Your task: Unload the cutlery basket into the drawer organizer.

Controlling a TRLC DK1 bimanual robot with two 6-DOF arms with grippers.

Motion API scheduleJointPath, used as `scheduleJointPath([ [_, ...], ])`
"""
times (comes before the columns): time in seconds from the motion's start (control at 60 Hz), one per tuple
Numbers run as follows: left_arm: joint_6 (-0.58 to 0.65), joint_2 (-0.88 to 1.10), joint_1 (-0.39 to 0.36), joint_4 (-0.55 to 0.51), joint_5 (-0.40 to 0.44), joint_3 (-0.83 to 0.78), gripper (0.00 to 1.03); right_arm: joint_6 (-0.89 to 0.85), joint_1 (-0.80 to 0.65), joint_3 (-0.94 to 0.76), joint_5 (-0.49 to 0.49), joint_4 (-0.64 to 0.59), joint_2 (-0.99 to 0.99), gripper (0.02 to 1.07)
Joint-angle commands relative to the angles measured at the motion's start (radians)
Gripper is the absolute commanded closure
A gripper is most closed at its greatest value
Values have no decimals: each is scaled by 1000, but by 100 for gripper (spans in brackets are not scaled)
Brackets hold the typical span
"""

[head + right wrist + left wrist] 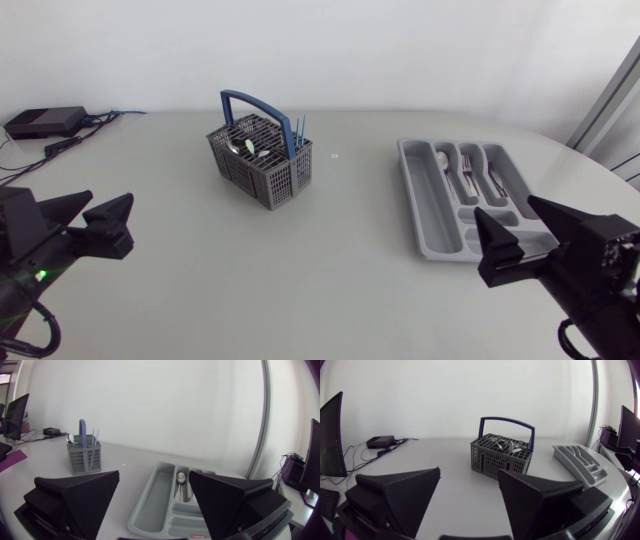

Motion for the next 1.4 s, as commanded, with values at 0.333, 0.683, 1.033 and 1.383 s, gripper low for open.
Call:
scheduleJointPath([
  [0.333, 134, 441, -65, -236, 12, 326, 9, 45, 250, 283, 65, 72, 532, 7],
  [0.683, 265, 655, -27, -324, 172, 464, 8, 41, 333, 636, -36, -100, 968, 7],
  [1.033, 300, 721, -19, -284, 216, 487, 9, -44, 345, 1018, -159, -347, 1289, 7],
  [1.383, 320, 747, 4, -265, 279, 499, 9, -118, 334, 1291, -265, -341, 1534, 11],
])
